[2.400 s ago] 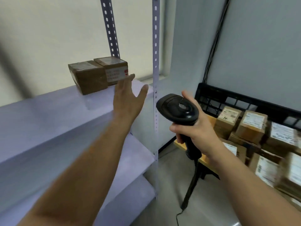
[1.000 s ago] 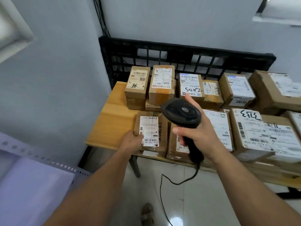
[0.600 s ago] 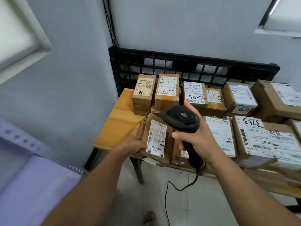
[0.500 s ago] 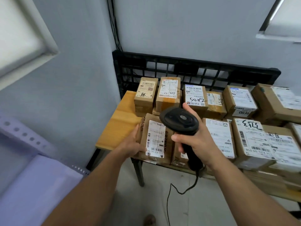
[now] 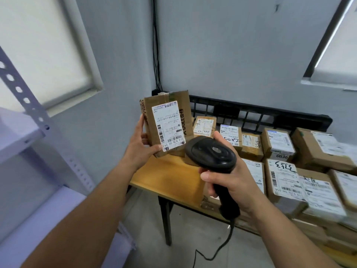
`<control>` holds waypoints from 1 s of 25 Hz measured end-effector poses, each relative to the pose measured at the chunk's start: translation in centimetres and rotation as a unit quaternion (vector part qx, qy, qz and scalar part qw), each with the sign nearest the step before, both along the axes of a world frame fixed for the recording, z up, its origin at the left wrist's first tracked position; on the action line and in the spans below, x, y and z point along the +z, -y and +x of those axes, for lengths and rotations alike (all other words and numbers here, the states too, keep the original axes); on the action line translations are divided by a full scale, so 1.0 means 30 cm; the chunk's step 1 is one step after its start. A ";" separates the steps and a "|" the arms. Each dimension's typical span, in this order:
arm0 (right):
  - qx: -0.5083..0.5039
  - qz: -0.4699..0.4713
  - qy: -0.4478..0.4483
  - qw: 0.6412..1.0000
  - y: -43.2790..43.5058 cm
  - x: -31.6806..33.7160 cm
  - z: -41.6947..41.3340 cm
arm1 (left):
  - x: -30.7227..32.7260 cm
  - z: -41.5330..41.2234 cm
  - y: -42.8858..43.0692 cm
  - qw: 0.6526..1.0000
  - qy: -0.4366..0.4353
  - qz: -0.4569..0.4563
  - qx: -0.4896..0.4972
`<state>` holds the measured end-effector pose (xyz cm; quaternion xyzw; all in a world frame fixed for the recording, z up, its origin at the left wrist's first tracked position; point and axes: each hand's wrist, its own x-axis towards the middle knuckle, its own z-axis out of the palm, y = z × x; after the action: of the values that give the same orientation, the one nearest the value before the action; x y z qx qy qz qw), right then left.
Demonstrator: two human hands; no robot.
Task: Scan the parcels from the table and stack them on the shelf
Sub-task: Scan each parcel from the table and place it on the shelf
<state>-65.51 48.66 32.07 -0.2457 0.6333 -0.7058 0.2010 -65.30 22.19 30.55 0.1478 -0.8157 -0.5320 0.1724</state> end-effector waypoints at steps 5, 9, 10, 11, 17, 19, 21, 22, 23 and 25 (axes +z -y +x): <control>0.002 0.026 -0.031 0.999 -0.053 0.035 0.059 | 0.067 0.038 -0.044 0.999 -0.027 -0.024 -0.005; 0.001 0.028 -0.040 0.999 -0.100 0.039 0.094 | 0.085 0.080 -0.085 0.999 -0.030 -0.044 -0.005; 0.001 0.027 -0.040 0.999 -0.113 0.040 0.103 | 0.087 0.092 -0.097 0.999 -0.030 -0.044 -0.003; 0.003 0.028 -0.041 0.999 -0.125 0.041 0.112 | 0.088 0.103 -0.107 0.999 -0.029 -0.045 0.000; 0.021 0.037 -0.045 0.998 -0.177 0.034 0.152 | 0.090 0.172 -0.148 0.998 -0.035 -0.046 0.024; 0.032 0.038 -0.046 0.998 -0.188 0.028 0.161 | 0.091 0.202 -0.156 0.997 -0.034 -0.054 0.033; 0.045 0.033 -0.050 0.997 -0.192 0.027 0.168 | 0.093 0.232 -0.160 0.997 -0.039 -0.055 0.047; 0.050 0.028 -0.054 0.997 -0.189 0.027 0.170 | 0.093 0.249 -0.159 0.996 -0.041 -0.058 0.055; 0.052 0.022 -0.058 0.997 -0.184 0.029 0.170 | 0.093 0.264 -0.158 0.995 -0.041 -0.063 0.061; 0.056 0.010 -0.071 0.996 -0.165 0.039 0.176 | 0.099 0.297 -0.154 0.994 -0.037 -0.073 0.072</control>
<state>-60.23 53.60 33.24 -0.3279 0.6382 -0.6681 0.1968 -56.40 26.82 33.54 0.1738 -0.8325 -0.4624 0.2507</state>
